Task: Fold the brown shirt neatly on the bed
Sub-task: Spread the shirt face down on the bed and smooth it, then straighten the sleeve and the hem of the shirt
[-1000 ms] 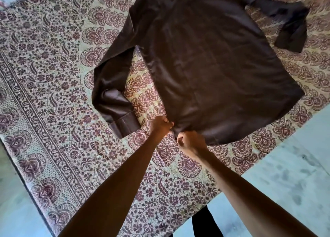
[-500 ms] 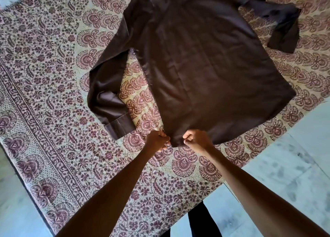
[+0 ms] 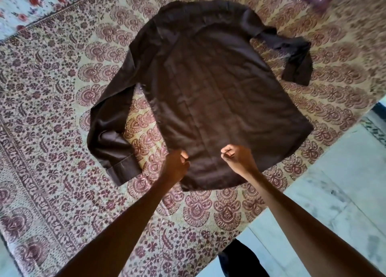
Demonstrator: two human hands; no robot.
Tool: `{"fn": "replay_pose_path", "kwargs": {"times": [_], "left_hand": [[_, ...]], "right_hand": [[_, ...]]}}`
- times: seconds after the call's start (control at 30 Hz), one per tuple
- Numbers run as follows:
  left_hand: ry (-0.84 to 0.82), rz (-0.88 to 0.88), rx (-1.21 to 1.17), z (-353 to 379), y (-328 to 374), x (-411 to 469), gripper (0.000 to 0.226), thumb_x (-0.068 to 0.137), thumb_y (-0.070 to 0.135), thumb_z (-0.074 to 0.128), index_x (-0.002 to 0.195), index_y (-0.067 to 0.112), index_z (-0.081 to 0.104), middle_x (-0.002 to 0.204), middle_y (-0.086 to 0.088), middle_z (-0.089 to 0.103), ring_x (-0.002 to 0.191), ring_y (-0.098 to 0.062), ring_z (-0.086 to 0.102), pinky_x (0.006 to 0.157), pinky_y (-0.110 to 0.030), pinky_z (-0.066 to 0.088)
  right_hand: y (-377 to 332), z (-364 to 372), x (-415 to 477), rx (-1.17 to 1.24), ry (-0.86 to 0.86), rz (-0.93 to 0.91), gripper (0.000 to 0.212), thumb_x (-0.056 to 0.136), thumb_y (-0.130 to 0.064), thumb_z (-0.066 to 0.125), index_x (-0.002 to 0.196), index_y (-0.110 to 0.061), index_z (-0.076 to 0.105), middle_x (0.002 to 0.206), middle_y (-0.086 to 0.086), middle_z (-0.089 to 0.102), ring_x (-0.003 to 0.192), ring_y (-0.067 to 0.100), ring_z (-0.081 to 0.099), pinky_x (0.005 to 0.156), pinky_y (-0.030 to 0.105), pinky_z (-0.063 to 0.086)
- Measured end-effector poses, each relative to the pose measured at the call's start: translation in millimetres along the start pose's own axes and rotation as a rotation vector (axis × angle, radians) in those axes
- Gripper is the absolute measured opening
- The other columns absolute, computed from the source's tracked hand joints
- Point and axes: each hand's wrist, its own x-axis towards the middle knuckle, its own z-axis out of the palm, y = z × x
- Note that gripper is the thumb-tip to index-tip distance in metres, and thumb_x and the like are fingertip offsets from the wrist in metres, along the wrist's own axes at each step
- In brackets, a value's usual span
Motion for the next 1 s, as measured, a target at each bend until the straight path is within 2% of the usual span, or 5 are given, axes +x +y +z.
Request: {"fn": "replay_pose_path", "kwargs": {"times": [0.43, 0.67, 0.8, 0.9, 1.0], "left_hand": [[0.191, 0.338, 0.052, 33, 214, 190, 0.059, 0.064, 0.053, 0.061, 0.11, 0.016, 0.062, 0.106, -0.006, 0.06, 0.09, -0.021, 0.059, 0.083, -0.038, 0.052], [0.034, 0.159, 0.304, 88, 310, 293, 0.11, 0.053, 0.072, 0.067, 0.147, 0.034, 0.023, 0.156, -0.004, 0.014, 0.143, -0.034, 0.019, 0.11, -0.058, 0.029], [-0.079, 0.049, 0.515, 130, 313, 282, 0.129, 0.057, 0.057, 0.081, 0.15, 0.04, -0.007, 0.157, 0.002, -0.027, 0.146, -0.032, -0.017, 0.107, -0.071, 0.013], [-0.118, 0.029, 0.544, 127, 320, 279, 0.135, 0.056, 0.057, 0.082, 0.149, 0.039, -0.013, 0.155, 0.0, -0.033, 0.145, -0.035, -0.019, 0.106, -0.071, 0.015], [-0.178, 0.001, 0.564, 113, 332, 281, 0.142, 0.05, 0.054, 0.087, 0.148, 0.039, -0.015, 0.156, -0.001, -0.031, 0.145, -0.036, -0.018, 0.105, -0.072, 0.019]], "right_hand": [[58, -205, 217, 0.086, 0.577, 0.088, 0.018, 0.085, -0.021, 0.06, 0.102, -0.017, 0.065, 0.099, 0.009, 0.069, 0.088, 0.028, 0.066, 0.064, 0.029, 0.049], [107, -267, 324, -0.056, 0.734, 0.275, 0.098, 0.063, -0.061, 0.075, 0.138, -0.011, 0.035, 0.135, 0.017, 0.043, 0.111, 0.033, 0.049, 0.088, 0.043, 0.049], [123, -301, 353, -0.278, 0.458, 0.049, 0.032, 0.082, -0.039, 0.071, 0.101, -0.014, 0.061, 0.083, 0.0, 0.06, 0.073, 0.018, 0.058, 0.064, 0.028, 0.044], [110, -352, 374, -0.319, 0.795, -0.074, 0.024, 0.091, -0.037, 0.056, 0.082, -0.016, 0.065, 0.067, -0.005, 0.059, 0.049, 0.011, 0.048, 0.047, 0.023, 0.036], [96, -411, 374, -0.411, 1.065, -0.087, 0.021, 0.088, -0.036, 0.056, 0.099, -0.019, 0.06, 0.088, 0.001, 0.066, 0.076, 0.018, 0.058, 0.069, 0.031, 0.047]]}}
